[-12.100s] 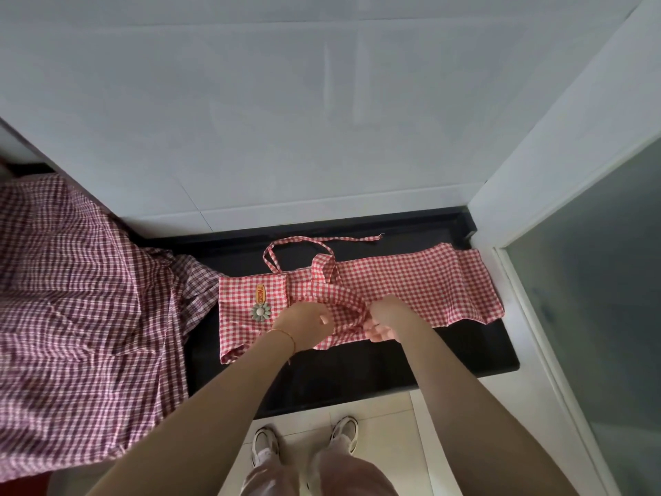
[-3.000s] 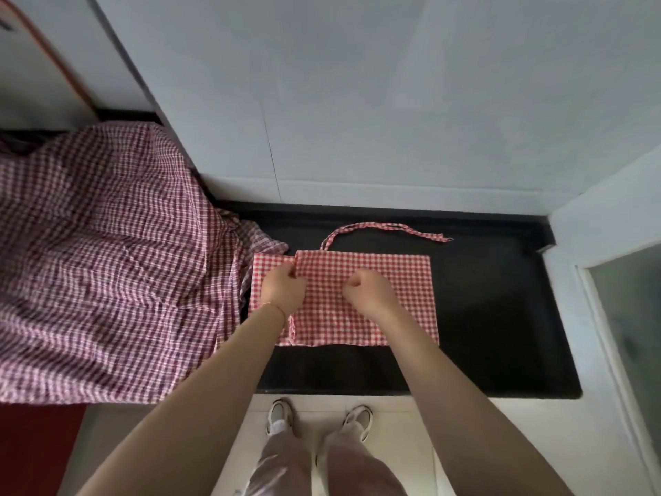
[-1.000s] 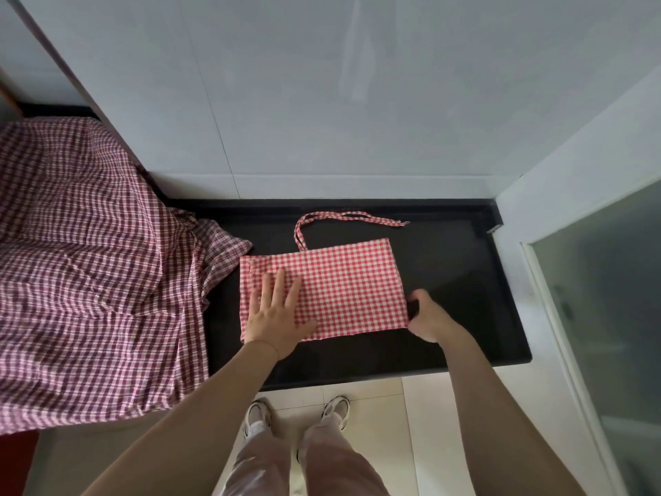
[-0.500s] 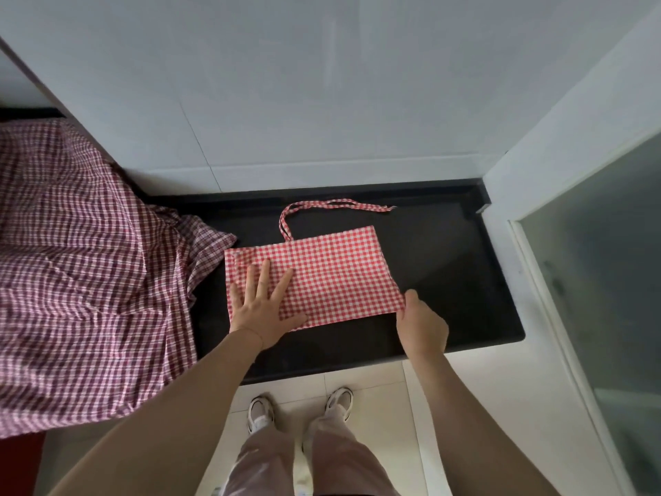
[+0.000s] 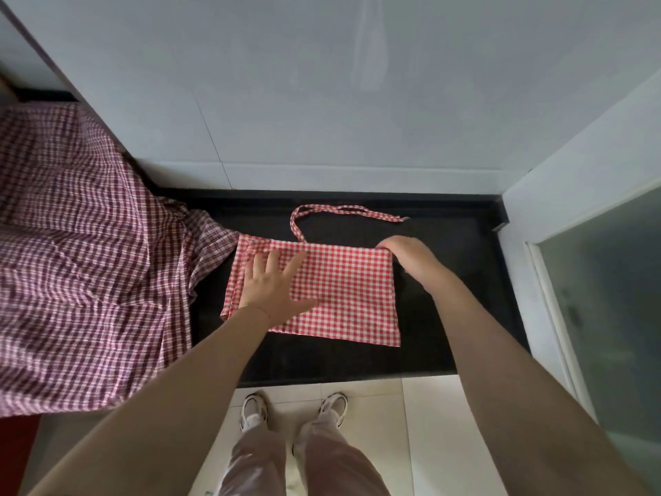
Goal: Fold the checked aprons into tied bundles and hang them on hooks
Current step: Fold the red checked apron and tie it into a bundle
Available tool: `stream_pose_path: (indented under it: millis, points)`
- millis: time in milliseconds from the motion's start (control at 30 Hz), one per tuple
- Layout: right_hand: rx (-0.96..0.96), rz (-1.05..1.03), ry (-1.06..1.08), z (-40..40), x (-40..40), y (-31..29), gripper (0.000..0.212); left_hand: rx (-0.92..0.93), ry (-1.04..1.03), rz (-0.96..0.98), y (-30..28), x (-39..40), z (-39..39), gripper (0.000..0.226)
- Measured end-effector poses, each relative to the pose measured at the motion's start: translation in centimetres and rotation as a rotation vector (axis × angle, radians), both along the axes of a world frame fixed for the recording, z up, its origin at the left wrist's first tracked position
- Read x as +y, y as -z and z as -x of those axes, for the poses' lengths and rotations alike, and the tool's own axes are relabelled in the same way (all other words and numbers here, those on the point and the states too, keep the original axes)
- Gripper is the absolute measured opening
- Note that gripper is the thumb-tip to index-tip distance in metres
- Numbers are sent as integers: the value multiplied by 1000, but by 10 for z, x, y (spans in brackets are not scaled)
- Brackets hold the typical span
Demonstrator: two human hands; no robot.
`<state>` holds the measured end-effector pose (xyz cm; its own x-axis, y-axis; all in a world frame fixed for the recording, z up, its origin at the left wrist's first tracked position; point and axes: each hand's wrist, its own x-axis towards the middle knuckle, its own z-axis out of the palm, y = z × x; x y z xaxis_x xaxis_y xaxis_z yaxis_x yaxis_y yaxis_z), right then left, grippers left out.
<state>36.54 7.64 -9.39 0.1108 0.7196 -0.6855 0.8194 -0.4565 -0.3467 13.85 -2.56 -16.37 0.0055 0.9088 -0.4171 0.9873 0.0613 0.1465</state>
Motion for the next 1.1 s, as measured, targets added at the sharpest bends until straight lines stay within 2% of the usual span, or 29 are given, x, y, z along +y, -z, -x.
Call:
stream_pose_path:
  millis: [133, 233, 300, 367, 467, 567, 633, 667, 767, 867, 967, 1033, 1100]
  points:
    - [61, 78, -42, -5, 10, 6, 43, -14, -77, 31, 2, 0, -6, 103]
    - [55, 1, -184, -14, 11, 15, 49, -26, -110, 49, 5, 0, -9, 106]
    - [-177, -88, -461, -25, 15, 20, 52, -28, -102, 53, 6, -2, -10, 110]
    - [-371, -142, -615, -33, 16, 26, 50, -32, -84, 56, 6, -2, -9, 112]
    - [-466, -273, -521, -23, 9, 39, 61, -14, -69, 58, 7, -3, -9, 115]
    - [-488, -633, -413, 4, -19, 48, 43, 40, -41, 60, 10, -5, -13, 116]
    - [-315, -806, -478, 26, -48, 60, 38, 60, -28, 43, 15, -7, -15, 114]
    - [-214, -827, -540, 36, -61, 69, 41, 59, -25, 31, 19, -9, -16, 113]
    - [-157, -713, -669, 41, -83, 100, 55, 46, -21, 13, 29, -17, -15, 107]
    - [-221, -591, -623, 9, -77, 119, 68, 33, -26, -3, 35, -19, -14, 107]
    - [-293, -604, -628, -16, -67, 126, 69, 32, -31, -16, 38, -20, -15, 107]
    - [-309, -605, -540, -27, -63, 126, 66, 28, -35, -20, 39, -20, -15, 106]
    - [-300, -582, -364, -38, -61, 125, 66, 17, -41, -14, 40, -20, -14, 106]
